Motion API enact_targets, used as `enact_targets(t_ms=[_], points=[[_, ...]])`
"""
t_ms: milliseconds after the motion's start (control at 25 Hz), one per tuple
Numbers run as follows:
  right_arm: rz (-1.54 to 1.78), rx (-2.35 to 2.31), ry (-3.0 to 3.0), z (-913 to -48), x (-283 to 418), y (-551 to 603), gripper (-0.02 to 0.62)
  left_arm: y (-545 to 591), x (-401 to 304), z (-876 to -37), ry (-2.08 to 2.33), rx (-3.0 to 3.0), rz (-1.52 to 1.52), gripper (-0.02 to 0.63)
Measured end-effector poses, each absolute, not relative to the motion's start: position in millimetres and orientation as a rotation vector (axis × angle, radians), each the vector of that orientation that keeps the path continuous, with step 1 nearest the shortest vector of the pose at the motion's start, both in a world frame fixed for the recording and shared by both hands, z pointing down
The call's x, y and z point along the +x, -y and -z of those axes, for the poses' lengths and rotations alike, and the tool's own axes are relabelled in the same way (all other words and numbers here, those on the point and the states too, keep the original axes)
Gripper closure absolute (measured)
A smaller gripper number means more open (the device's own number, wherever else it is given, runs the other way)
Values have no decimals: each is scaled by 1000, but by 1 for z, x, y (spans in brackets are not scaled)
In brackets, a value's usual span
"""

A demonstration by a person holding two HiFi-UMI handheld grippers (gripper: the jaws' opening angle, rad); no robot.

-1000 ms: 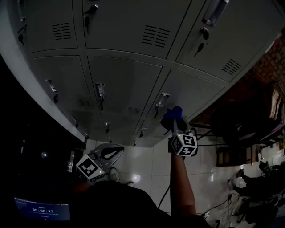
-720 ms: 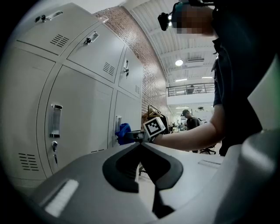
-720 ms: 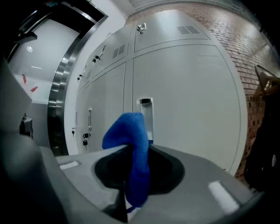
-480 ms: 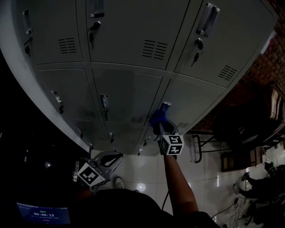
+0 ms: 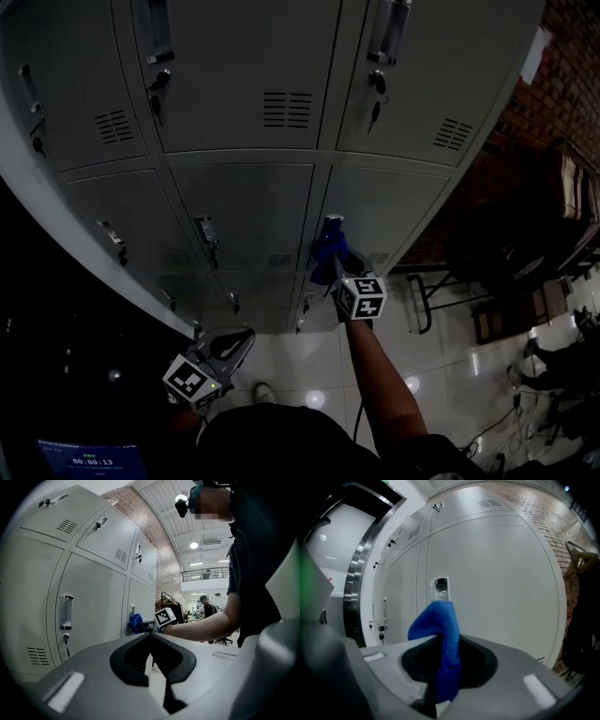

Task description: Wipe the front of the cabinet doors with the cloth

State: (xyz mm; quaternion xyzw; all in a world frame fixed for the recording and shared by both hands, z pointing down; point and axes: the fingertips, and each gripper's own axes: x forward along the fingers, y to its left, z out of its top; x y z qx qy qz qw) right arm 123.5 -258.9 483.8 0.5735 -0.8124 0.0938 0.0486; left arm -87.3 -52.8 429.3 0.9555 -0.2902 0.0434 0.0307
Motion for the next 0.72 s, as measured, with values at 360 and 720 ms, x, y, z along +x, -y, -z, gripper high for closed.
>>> enact_targets(t_ms=[360,720], points=[[-259,1770,2402,-497,167,263,525,50,-76,-431,841,2944,-154,606],[-180,1715,2427,-501,172,261,525,45,-62,-451,851,2917,-147,606]])
